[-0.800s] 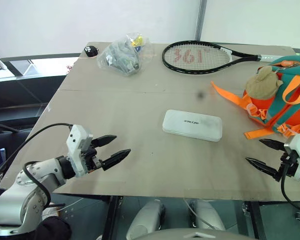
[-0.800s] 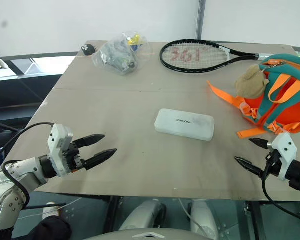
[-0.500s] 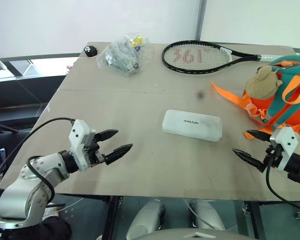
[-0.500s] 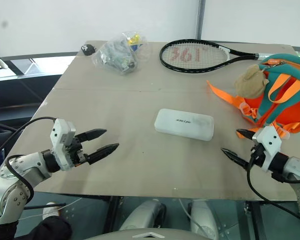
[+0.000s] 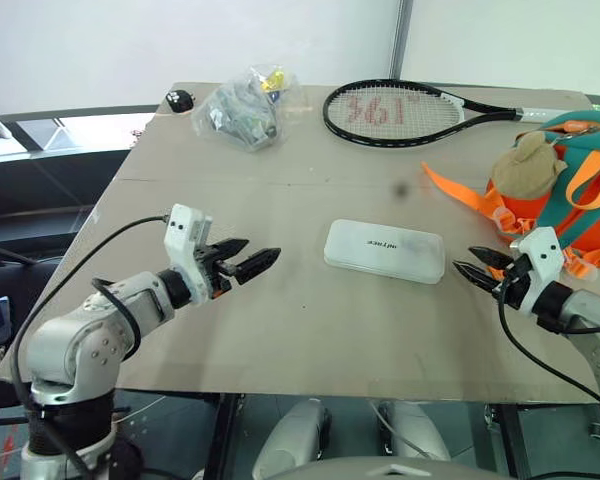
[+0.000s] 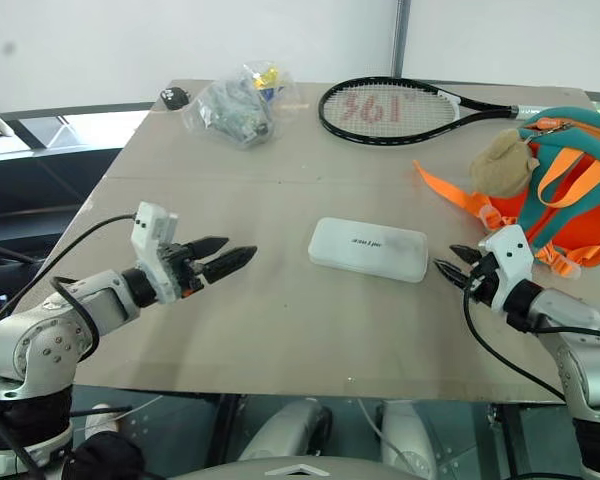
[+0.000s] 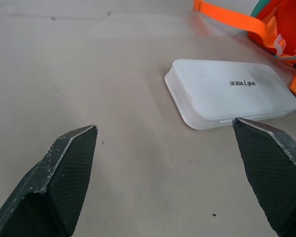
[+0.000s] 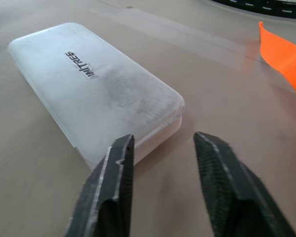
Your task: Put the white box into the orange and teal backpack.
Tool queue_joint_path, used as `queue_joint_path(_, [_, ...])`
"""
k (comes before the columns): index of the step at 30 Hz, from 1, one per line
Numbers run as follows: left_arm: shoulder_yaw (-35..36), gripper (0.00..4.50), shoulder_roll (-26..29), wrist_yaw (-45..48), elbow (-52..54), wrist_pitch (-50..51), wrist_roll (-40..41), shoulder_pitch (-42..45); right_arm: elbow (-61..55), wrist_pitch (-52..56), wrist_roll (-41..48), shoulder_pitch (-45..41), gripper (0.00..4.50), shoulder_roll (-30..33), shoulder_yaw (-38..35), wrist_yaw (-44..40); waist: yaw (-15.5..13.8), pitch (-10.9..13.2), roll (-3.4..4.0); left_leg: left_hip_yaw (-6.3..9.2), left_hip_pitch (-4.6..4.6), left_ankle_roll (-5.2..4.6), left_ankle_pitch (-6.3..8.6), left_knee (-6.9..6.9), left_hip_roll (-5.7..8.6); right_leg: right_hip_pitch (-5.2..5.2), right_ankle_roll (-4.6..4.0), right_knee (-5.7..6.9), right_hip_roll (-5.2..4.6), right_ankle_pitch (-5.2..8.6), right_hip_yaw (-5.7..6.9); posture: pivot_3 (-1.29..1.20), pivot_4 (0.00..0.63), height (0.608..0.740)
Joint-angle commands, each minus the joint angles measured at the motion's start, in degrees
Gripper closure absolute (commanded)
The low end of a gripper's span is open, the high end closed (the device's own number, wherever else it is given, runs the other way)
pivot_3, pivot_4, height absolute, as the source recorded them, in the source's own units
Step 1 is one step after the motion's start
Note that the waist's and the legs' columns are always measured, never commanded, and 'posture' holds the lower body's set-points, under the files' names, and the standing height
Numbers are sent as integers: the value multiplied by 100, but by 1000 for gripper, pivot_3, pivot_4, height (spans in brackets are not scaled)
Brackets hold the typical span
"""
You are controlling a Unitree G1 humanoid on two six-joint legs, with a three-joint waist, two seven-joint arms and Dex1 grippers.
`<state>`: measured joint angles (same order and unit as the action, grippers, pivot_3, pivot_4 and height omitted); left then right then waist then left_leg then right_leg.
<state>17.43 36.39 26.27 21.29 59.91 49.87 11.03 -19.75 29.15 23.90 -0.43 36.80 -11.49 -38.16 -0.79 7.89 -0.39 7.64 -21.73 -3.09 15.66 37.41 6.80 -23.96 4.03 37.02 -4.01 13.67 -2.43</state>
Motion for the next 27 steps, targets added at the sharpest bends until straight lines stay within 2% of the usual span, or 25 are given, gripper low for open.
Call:
queue_joint_path(1, [55, 0, -31, -192, -187, 485, 304, 344, -180, 111, -100, -91, 4277, 77, -36, 176, -1, 0, 0, 0, 1, 0, 0, 0, 0, 1, 0, 0, 0, 0, 0, 0, 150, 739])
queue_joint_path(2, [46, 0, -55, -243, -283, 639, 367, 451, -205, 176, -135, -108, 4436, 83, -35, 237, -1, 0, 0, 0, 1, 0, 0, 0, 0, 1, 0, 0, 0, 0, 0, 0, 150, 739])
queue_joint_path(6, [87, 0, -240, -480, -695, 1312, 673, 923, -267, 347, -334, -177, 4436, 147, 14, 438, 0, 0, 0, 0, 1, 1, 0, 3, 1, 1, 0, 2, 0, 0, 1, 0, 150, 739])
queue_joint_path(10, [63, 0, -699, -780, -1363, 1965, 835, 1542, -153, 378, -602, -327, 4436, 225, 185, 534, 0, -1, -1, 0, 1, 1, -1, 7, 2, 1, 0, 5, 0, 0, 1, 0, 150, 739])
queue_joint_path(16, [-217, 0, -1470, -1048, -2719, 1992, 304, 2566, 77, 416, -1131, -751, 4436, 384, 773, 537, 3, -1, -2, 1, -2, 4, -3, 24, 4, 0, 1, 12, 0, -1, 4, 0, 150, 739])
queue_joint_path(21, [-845, 0, -1715, -586, -3848, 1455, -379, 3203, 180, 585, -1427, -1227, 4436, 330, 1465, 434, 26, -1, -3, -2, -4, 5, -3, 29, 5, -4, 1, 22, 1, -1, 0, 0, 150, 739])
queue_joint_path(27, [-1369, 0, -1884, 340, -4703, 1356, -719, 3576, 561, 629, -1789, -1959, 4436, 107, 2364, 161, 19, -3, -4, -1, -11, 6, -4, 47, 7, -9, 1, 36, 0, -1, 1, 0, 150, 739])
